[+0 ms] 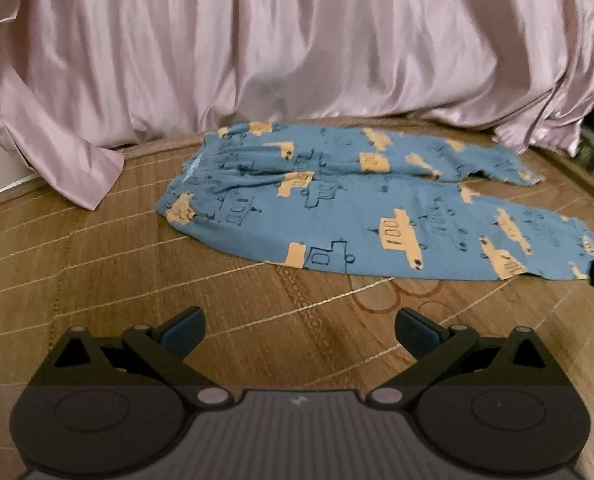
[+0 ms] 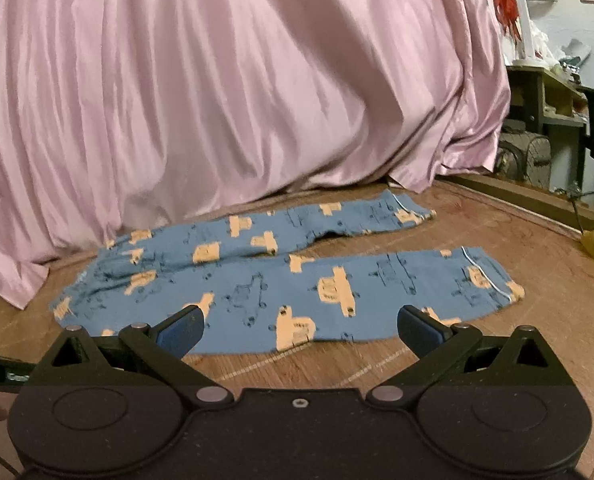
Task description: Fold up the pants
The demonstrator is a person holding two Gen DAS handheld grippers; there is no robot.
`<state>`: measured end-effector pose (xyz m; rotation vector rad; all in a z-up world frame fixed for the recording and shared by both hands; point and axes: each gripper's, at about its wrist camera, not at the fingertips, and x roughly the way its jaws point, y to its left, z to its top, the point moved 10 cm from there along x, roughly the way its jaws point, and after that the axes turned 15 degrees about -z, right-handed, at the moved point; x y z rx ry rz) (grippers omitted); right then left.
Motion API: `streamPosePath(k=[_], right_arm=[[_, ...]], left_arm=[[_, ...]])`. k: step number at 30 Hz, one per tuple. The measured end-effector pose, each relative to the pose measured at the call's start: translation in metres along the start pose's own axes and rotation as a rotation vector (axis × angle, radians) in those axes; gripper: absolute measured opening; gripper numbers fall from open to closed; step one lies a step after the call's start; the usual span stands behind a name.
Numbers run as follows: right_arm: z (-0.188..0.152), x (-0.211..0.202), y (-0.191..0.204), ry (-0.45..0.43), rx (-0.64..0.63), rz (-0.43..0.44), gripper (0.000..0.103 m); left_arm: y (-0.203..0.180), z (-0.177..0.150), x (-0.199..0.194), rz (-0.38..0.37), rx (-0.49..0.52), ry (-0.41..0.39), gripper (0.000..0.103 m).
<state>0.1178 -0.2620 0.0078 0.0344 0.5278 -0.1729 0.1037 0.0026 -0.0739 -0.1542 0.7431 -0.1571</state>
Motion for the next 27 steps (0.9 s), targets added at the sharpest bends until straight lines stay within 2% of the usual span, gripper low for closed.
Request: streamPosePath(k=[3, 6, 11, 14, 16, 18, 20, 23, 26, 27], right_arm=[[0.018, 0.001, 0.002, -0.013, -0.026, 0.037, 0.103], [0.038, 0.002, 0.001, -0.037, -0.068, 0.101, 0.103], [0.080, 0.032, 0.009, -0.082, -0.253, 0.169, 0.103], [0.103, 0.064, 0.023, -0.083, -0.341, 0.226, 0.103], [0.109, 0.085, 0.030, -0.068, -0.347, 0.279, 0.103], [0.111, 0.108, 0.041, -0.053, -0.377, 0.359, 0.103], [0.109, 0.138, 0.057, -0.043, -0.445, 0.423, 0.103], [0.106, 0.199, 0.083, 0.008, -0.510, 0.477, 0.103], [0.114, 0.245, 0.110, 0.063, -0.509, 0.563, 0.103], [0.116, 0.256, 0.118, 0.063, -0.521, 0.580, 0.103]], left_arm=[[-0.003, 0.003, 0.012, 0.025, -0.012, 0.104, 0.103], [-0.006, 0.018, 0.015, -0.005, -0.009, 0.163, 0.103], [0.016, 0.090, 0.005, 0.033, 0.002, 0.126, 0.103], [0.032, 0.143, 0.002, 0.080, 0.092, 0.076, 0.103], [0.041, 0.174, 0.010, 0.098, 0.148, 0.066, 0.103], [0.049, 0.194, 0.028, 0.073, 0.185, 0.090, 0.103], [0.053, 0.204, 0.057, 0.021, 0.227, 0.127, 0.103], [0.066, 0.208, 0.098, 0.002, 0.212, 0.150, 0.103], [0.085, 0.216, 0.124, -0.025, 0.210, 0.100, 0.103], [0.094, 0.218, 0.132, -0.022, 0.224, 0.108, 0.103]])
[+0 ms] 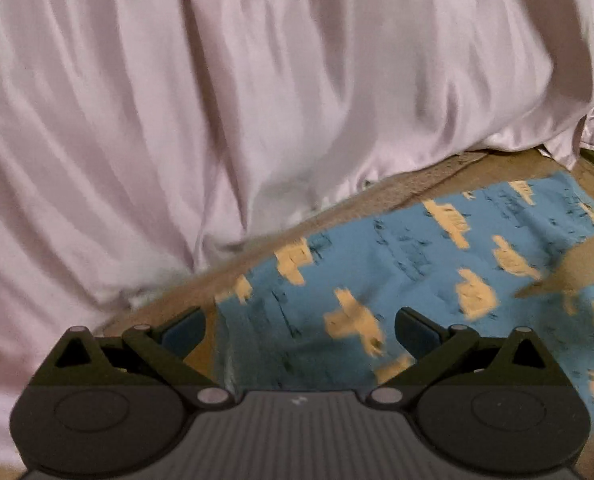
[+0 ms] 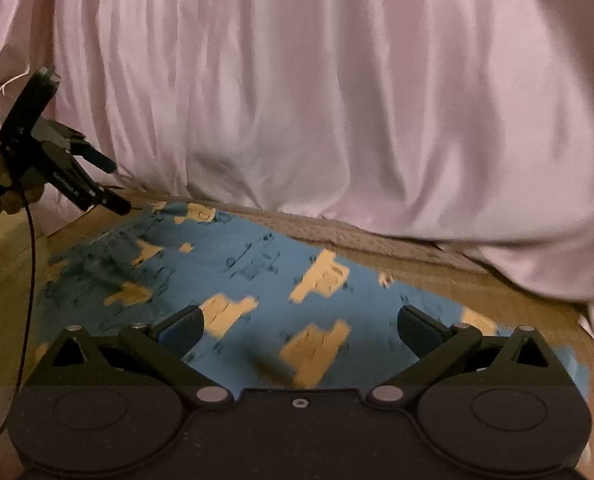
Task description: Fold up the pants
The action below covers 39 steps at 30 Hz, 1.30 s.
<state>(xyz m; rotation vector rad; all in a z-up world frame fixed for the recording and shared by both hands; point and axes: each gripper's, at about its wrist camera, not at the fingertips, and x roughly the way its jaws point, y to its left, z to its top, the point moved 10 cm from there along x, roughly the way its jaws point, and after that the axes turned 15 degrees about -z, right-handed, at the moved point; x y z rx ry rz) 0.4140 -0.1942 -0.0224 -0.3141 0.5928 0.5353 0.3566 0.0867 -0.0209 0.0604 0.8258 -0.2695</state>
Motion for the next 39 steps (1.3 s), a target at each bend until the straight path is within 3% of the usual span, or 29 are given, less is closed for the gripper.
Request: streamPosePath(k=[3, 11, 14, 19, 22, 24, 30, 34, 39], right_arm=[[0.009, 0.037, 0.000, 0.028, -0.071, 0.035, 0.103], [0.013, 0.115, -0.005, 0.161, -0.155, 0.060, 0.102], [0.014, 0.138, -0.016, 0.195, -0.157, 0.038, 0.095], [0.012, 0.166, -0.040, 0.254, -0.120, 0.007, 0.078], [0.012, 0.176, -0.045, 0.262, -0.106, 0.034, 0.078], [0.011, 0.181, -0.047, 0.274, -0.089, 0.050, 0.078], [0.003, 0.188, -0.047, 0.317, -0.104, 0.068, 0.068], [0.007, 0.188, -0.054, 0.311, -0.062, 0.037, 0.032], [0.004, 0.183, -0.046, 0.312, -0.106, 0.051, 0.004]], left_arm=[[0.023, 0.004, 0.029, -0.005, 0.037, 0.072, 0.103], [0.058, 0.025, 0.084, -0.084, 0.048, 0.070, 0.102], [0.062, 0.029, 0.101, -0.089, 0.072, 0.090, 0.096], [0.063, 0.031, 0.119, -0.130, 0.081, 0.129, 0.077], [0.057, 0.032, 0.124, -0.167, 0.104, 0.148, 0.059], [0.052, 0.031, 0.129, -0.180, 0.120, 0.181, 0.040], [0.050, 0.027, 0.139, -0.129, 0.155, 0.255, 0.011], [0.049, 0.028, 0.138, -0.136, 0.129, 0.259, 0.005], [0.051, 0.026, 0.135, -0.100, 0.104, 0.243, 0.001]])
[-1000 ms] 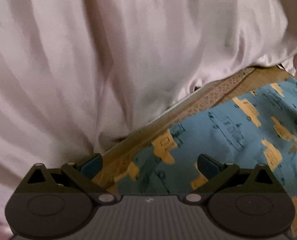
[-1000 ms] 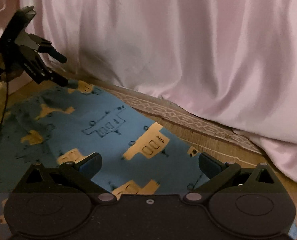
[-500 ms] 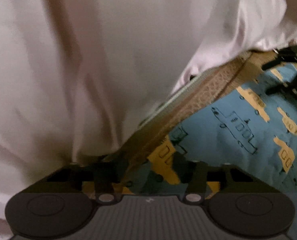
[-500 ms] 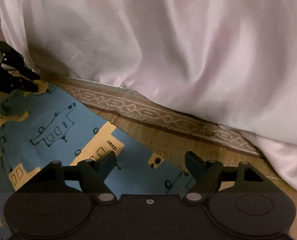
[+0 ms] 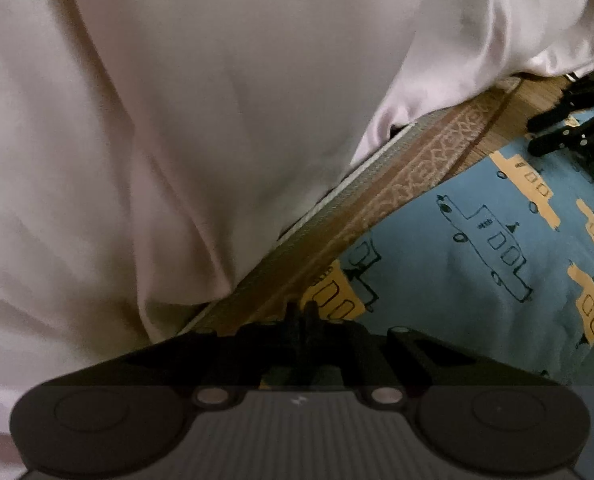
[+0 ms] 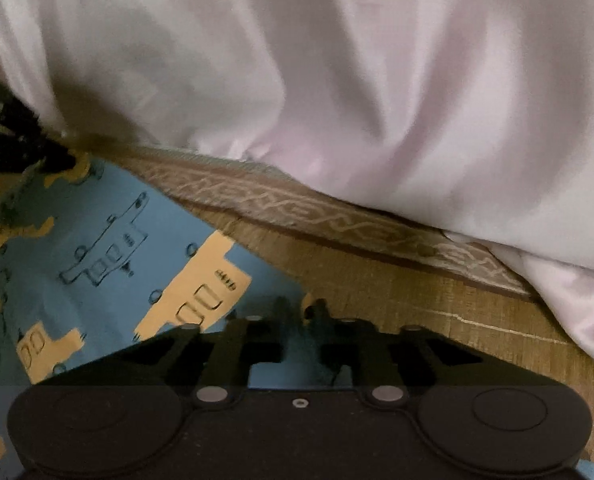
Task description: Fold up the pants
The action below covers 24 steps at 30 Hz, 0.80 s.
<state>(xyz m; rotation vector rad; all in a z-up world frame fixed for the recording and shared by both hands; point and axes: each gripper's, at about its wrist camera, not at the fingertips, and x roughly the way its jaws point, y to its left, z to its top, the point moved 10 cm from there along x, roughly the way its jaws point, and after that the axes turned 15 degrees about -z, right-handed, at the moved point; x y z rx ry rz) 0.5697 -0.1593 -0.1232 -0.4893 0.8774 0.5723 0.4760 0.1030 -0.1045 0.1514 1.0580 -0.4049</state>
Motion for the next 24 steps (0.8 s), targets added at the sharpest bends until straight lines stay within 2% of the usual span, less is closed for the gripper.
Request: streamPosePath(k=[3, 8, 12, 17, 24], right_arm=[[0.000, -0.004, 0.004, -0.011, -0.037, -0.039, 0.001], [0.004, -0.039, 0.003, -0.111, -0.020, -0.100, 0.000], [0.003, -0.073, 0.001, -0.193, 0.006, -0.106, 0.000], [-0.002, -0.114, 0.005, -0.285, 0.038, -0.107, 0.000], [-0.018, -0.167, 0.023, -0.355, -0.004, -0.112, 0.000]], left_arm=[[-0.001, -0.001, -0.004, 0.016, 0.007, -0.014, 0.001], [-0.004, 0.001, -0.016, 0.023, -0.016, -0.053, 0.001], [-0.010, 0.003, -0.040, 0.013, -0.017, -0.118, 0.001], [-0.023, 0.001, -0.069, 0.024, 0.034, -0.181, 0.001], [-0.038, -0.012, -0.108, 0.026, 0.034, -0.246, 0.001]])
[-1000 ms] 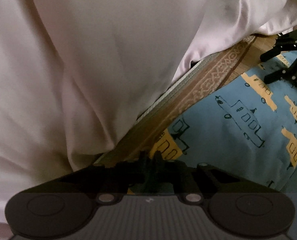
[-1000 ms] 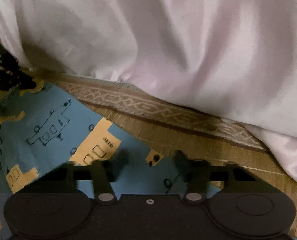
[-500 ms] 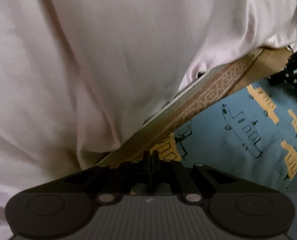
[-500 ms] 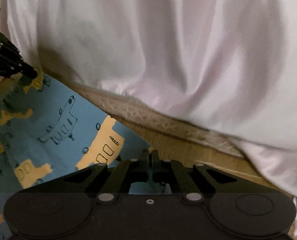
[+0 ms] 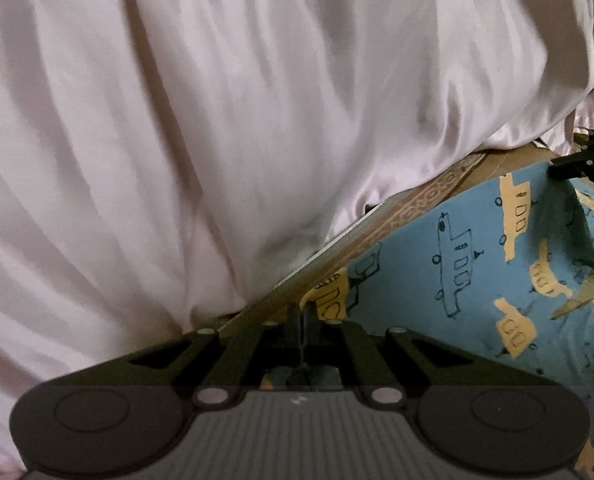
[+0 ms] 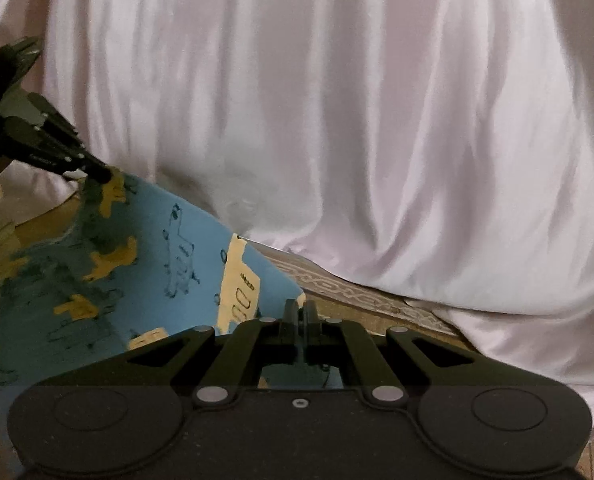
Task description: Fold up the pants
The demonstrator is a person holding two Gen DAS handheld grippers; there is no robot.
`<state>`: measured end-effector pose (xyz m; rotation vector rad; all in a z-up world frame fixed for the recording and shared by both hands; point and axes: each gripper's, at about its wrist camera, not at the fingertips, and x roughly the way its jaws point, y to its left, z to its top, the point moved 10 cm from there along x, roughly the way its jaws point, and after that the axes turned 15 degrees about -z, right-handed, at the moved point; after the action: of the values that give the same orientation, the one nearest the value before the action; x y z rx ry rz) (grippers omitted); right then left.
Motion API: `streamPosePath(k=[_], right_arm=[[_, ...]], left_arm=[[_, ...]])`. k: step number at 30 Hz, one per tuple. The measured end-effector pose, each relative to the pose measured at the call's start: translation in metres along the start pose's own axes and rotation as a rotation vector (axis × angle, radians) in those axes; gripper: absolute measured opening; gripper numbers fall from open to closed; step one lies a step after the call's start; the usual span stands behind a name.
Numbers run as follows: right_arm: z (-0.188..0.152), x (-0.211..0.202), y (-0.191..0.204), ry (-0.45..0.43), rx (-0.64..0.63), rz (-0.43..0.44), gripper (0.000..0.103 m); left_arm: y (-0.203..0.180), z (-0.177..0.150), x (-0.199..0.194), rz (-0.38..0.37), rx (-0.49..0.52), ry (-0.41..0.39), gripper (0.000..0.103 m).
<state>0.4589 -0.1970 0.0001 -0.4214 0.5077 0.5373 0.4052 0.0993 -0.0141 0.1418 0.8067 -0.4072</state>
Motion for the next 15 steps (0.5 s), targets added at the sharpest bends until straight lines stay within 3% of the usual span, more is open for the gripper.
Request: streamPosePath(k=[7, 15], right_arm=[[-0.022, -0.074, 0.030, -0.031, -0.001, -0.023, 0.000], [-0.089, -0.128, 0.090, 0.028, 0.107, -0.058, 0.000]], left_arm=[[-0.030, -0.008, -0.033, 0.022, 0.005, -0.031, 0.001], [-0.064, -0.062, -0.065, 0.011, 0.022, -0.031, 0.001]])
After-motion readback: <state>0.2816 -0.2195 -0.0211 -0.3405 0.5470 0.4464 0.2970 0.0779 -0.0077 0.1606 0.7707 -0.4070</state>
